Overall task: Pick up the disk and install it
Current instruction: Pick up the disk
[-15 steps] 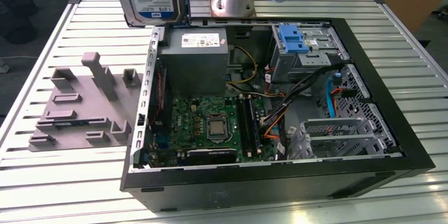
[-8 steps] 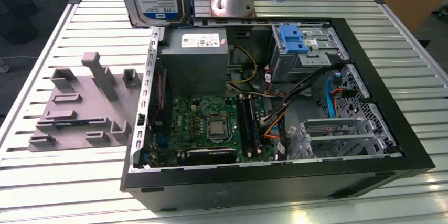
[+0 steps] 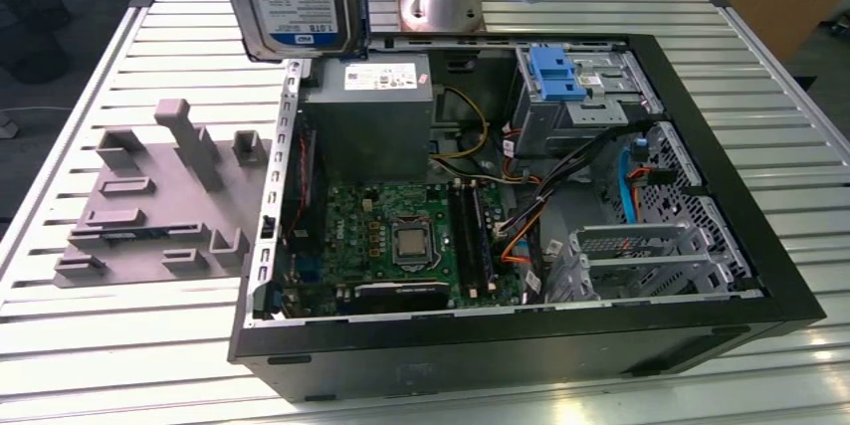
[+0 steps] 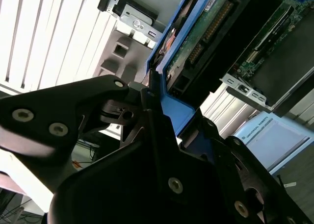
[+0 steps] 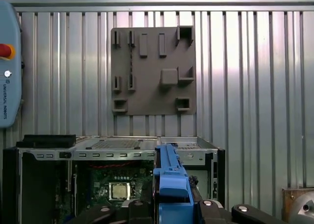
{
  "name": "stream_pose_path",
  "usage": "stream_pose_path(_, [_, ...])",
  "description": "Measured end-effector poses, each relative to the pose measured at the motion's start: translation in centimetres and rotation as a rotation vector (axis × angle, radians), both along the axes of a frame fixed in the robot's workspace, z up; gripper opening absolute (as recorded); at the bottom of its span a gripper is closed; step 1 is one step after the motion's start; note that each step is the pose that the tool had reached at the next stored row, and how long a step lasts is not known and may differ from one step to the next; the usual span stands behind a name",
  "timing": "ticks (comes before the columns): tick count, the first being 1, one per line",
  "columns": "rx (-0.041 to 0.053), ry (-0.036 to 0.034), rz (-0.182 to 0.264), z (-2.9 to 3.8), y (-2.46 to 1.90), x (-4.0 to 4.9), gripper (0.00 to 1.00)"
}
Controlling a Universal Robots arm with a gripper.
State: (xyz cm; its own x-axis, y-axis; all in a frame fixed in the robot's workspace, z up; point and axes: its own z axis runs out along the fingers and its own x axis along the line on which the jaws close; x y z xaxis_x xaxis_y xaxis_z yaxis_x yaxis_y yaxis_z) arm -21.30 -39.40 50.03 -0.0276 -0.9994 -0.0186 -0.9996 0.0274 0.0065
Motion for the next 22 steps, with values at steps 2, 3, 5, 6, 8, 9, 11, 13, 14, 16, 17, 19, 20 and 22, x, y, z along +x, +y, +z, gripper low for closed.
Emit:
stream_pose_path(2, [-0.0024, 0.0002, -0.002, 0.00, -0.10, 0.14, 0.36])
stream_pose_path(3, [-0.0058, 0.0005, -0.002, 0.01, -0.12, 0.28, 0.36])
stream_pose_path(5, [-0.0143, 0.0011, -0.003, 0.01, -0.14, 0.60, 0.36])
stream_pose_path(6, [-0.0187, 0.0014, -0.003, 0.00, -0.16, 0.79, 0.36])
stream_pose_path(8, [-0.0223, 0.0021, -0.003, 0.01, -0.19, 1.31, 0.36])
stream_pose_path(9, [-0.0225, 0.0023, -0.003, 0.01, -0.21, 1.67, 0.36])
stream_pose_path(11, [-0.0225, 0.0027, -0.003, 0.01, -0.23, 2.52, 0.36])
stream_pose_path(13, [-0.0226, 0.0032, -0.003, 0.01, -0.25, 3.39, 0.36])
stream_pose_path(14, [-0.0225, 0.0033, -0.003, 0.01, -0.25, 3.82, 0.36])
stream_pose_path(16, [-0.0225, 0.0038, -0.003, 0.01, -0.25, 4.66, 0.36])
stream_pose_path(17, [-0.0224, 0.0041, -0.003, 0.01, -0.26, 5.06, 0.36])
stream_pose_path(19, [-0.0225, 0.0047, -0.003, 0.01, -0.25, 5.79, 0.36])
stream_pose_path(20, [-0.0225, 0.0051, -0.003, 0.01, -0.25, 6.14, 0.36])
stream_pose_path(22, [-0.0225, 0.0057, -0.003, 0.01, -0.25, 6.83, 0.36])
